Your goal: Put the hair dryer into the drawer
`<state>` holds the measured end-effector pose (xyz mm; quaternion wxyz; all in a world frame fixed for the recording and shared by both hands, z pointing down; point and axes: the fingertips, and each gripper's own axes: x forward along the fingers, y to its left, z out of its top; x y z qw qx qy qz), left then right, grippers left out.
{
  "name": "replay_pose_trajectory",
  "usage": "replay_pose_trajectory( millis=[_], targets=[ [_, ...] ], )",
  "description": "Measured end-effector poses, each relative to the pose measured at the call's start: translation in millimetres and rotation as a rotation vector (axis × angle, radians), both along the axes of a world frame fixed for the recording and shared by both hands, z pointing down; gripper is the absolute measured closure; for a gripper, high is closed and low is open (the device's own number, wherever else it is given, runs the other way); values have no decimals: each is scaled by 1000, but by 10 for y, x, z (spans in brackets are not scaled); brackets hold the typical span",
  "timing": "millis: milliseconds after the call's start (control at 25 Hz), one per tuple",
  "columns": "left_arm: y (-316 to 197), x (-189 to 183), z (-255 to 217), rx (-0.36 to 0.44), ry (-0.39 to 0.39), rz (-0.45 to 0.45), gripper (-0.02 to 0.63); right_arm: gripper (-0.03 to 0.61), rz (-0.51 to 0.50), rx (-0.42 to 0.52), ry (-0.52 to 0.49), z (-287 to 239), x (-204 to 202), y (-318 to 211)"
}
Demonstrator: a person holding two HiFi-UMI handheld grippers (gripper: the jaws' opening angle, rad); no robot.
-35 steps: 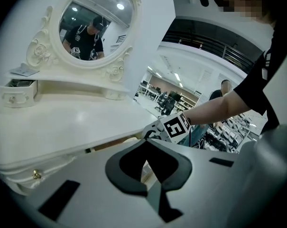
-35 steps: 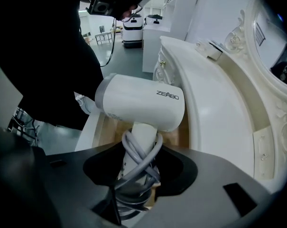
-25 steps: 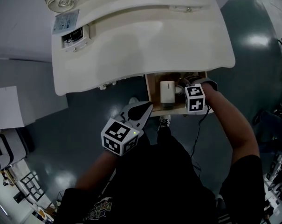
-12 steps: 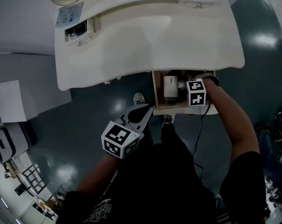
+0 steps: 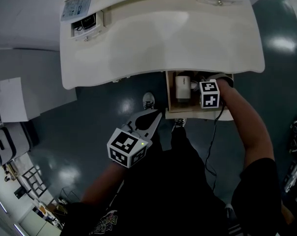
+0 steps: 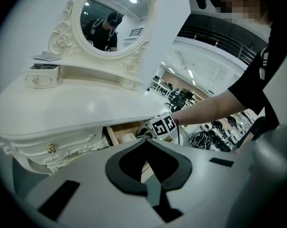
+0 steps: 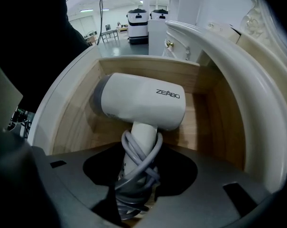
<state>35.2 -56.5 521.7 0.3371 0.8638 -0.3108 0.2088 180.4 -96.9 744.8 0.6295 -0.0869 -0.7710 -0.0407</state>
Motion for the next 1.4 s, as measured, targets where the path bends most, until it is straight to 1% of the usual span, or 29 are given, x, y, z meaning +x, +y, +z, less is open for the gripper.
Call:
replay_pose_trajectory(
  millis=[200,280,360,480,680,880,960,1080,1120,1160,1240,1320,1400],
  targets=[
    [7,-44,15,1,1,-12,611,367,-15,15,6,63,-7,-17],
    [10,-58,25,-2,-17,-15,611,367,-19,22,4,75,-11,-22],
    [26,-56,27,0,-26,-19,611,365,-31,38,7,91,-8,-32],
    [105,-27,17,6,-14,-17,611,357,-47,71,11,108,5,-36],
    [155,8,-69,25,-18,-33,611,353,-12,112,-21,28,15,-61],
    [266,71,-130,51,-26,-36,611,351,31,155,-57,-200,82,-48],
    [310,112,-165,68,-28,-36,611,353,74,160,-96,-385,92,-16],
    [376,179,-266,100,-24,-47,611,354,161,196,-184,-727,96,-7],
    [399,196,-311,112,-23,-52,611,372,200,207,-222,-867,95,-4],
    [429,209,-359,122,-22,-59,611,441,245,219,-267,-1028,92,-1],
    [497,222,-457,142,-21,-74,611,524,359,237,-381,-1398,79,-8],
    [557,209,-536,159,-21,-90,611,548,509,230,-522,-1780,63,-25],
    [607,165,-584,169,-20,-109,611,549,670,196,-670,-2120,40,-24]
  ],
)
